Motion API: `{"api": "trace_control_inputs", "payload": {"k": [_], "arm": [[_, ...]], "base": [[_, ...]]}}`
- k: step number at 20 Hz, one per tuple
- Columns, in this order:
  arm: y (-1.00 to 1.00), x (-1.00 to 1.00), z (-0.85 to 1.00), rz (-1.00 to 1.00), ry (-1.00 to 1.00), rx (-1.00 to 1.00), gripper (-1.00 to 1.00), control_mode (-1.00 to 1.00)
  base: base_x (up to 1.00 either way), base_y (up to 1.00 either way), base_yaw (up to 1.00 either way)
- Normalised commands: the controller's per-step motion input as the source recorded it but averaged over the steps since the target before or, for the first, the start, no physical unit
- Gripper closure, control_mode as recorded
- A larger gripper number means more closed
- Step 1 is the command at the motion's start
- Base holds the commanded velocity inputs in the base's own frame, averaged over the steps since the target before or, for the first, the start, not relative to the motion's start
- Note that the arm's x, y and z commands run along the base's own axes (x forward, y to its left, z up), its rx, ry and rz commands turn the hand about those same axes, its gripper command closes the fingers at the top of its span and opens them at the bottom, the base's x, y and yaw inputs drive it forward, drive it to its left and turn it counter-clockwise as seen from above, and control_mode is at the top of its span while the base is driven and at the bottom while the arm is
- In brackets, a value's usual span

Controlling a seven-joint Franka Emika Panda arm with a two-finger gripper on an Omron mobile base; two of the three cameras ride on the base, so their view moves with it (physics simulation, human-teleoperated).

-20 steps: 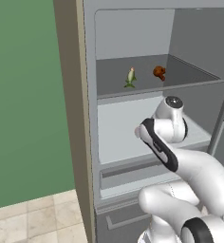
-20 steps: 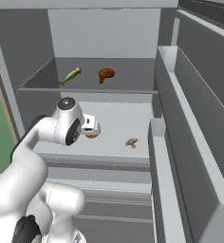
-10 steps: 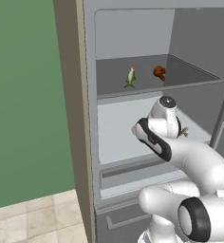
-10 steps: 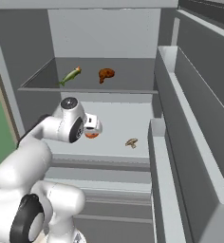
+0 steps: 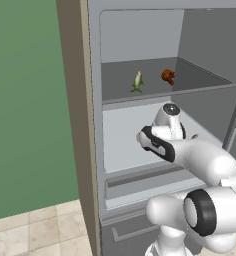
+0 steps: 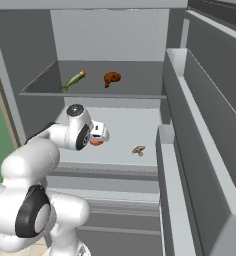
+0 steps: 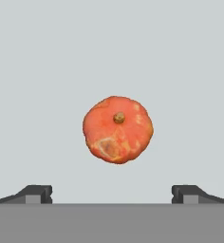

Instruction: Gather the squash and mushroom from the fridge and place them on a tray on the dining counter. Then gather the chicken drumstick and fish from the fridge and place them on the other tray.

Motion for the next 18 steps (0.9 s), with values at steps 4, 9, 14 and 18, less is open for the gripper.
{"api": "trace_control_inputs", "payload": {"k": [4, 9, 14, 18], "arm": [[0.00, 0.21, -0.10, -0.02, 0.00, 0.00, -1.00, -1.00], [0.00, 0.18, -0.09, -0.02, 0.00, 0.00, -1.00, -1.00], [0.00, 0.17, -0.07, -0.01, 0.01, 0.00, -1.00, -1.00], [-0.04, 0.12, -0.09, 0.00, 0.00, 0.00, -1.00, -1.00]], "base": [[0.00, 0.00, 0.00], [0.00, 0.00, 0.00], [0.00, 0.00, 0.00], [0.00, 0.00, 0.00]]}}
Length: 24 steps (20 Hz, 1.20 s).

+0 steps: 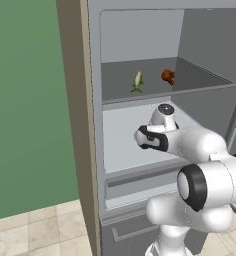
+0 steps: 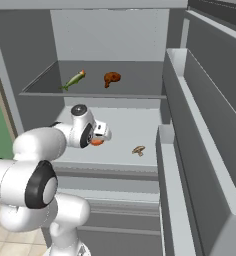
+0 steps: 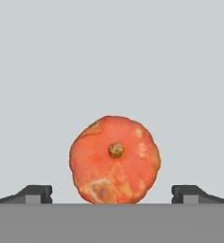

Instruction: Gather the squash and mushroom from the fridge and place them on a tray on the dining counter. Then gather the chicken drumstick and fish from the fridge and place them on the other tray.

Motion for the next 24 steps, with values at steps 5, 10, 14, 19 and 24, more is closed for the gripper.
{"api": "trace_control_inputs", "payload": {"k": [5, 10, 14, 19, 24], "arm": [[-0.08, 0.02, -0.14, 0.00, 0.00, 0.00, -1.00, -1.00], [-0.06, 0.04, -0.13, 0.00, 0.00, 0.00, -1.00, -1.00], [0.00, 0.11, -0.08, 0.00, 0.00, 0.00, -1.00, -1.00], [0.00, 0.12, -0.08, 0.00, 0.00, 0.00, -1.00, -1.00], [0.00, 0.05, -0.11, 0.00, 0.00, 0.00, -1.00, -1.00]], "base": [[0.00, 0.00, 0.00], [0.00, 0.00, 0.00], [0.00, 0.00, 0.00], [0.00, 0.00, 0.00], [0.00, 0.00, 0.00]]}}
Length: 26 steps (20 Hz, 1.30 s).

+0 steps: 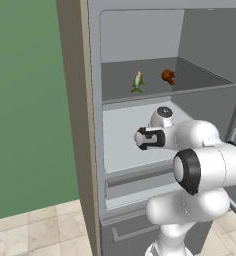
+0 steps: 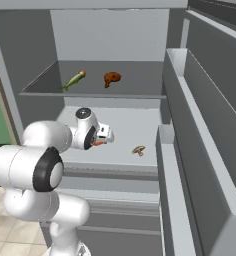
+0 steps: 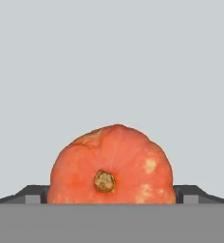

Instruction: Gather the squash and mushroom from the fridge and place them on a tray on the dining counter. Then gather the chicken drumstick and fish from the fridge and place them on the other tray.

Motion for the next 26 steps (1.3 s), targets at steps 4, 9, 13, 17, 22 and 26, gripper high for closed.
{"api": "trace_control_inputs", "payload": {"k": [4, 9, 13, 17, 22, 26], "arm": [[0.00, 0.02, -0.24, 0.00, 0.00, 0.00, -1.00, -1.00], [0.00, 0.00, -0.35, 0.00, 0.03, 0.00, 1.00, -1.00], [0.08, -0.01, -0.22, 0.01, 0.08, 0.00, 1.00, -1.00], [0.01, -0.61, -0.02, 0.00, -0.06, 0.01, 1.00, -1.00], [-0.04, -0.95, 0.32, 0.00, -0.08, 0.02, 1.00, -1.00], [-0.13, -0.88, 0.91, 0.00, -0.02, 0.03, 1.00, -1.00]], "base": [[0.00, 0.00, 0.00], [0.00, 0.00, 0.00], [0.00, 0.00, 0.00], [0.00, 0.00, 0.00], [0.00, 0.00, 0.00], [0.00, 0.00, 0.00]]}}
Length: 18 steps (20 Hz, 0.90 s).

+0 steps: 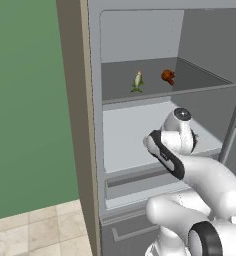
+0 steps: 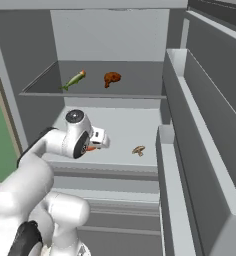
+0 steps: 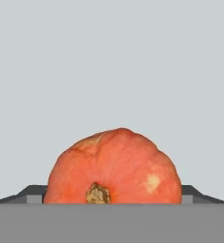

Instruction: Gather the squash and mushroom from the fridge and place them on a tray on the dining counter. Then gather the chicken drumstick and fish from the fridge and place them on the other tray.

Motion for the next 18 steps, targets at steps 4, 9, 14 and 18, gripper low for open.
{"api": "trace_control_inputs", "payload": {"k": [4, 9, 14, 18], "arm": [[-0.12, -0.89, 0.84, 0.00, 0.03, 0.04, 1.00, -1.00], [-0.09, -0.95, 0.57, 0.00, 0.09, 0.04, 1.00, -1.00], [-0.04, -0.86, 0.69, 0.00, 0.11, 0.02, 1.00, -1.00], [-0.01, -0.76, 0.69, 0.00, 0.09, 0.00, 1.00, -1.00]], "base": [[0.00, 0.00, 0.00], [0.00, 0.00, 0.00], [0.00, 0.00, 0.00], [0.00, 0.00, 0.00]]}}
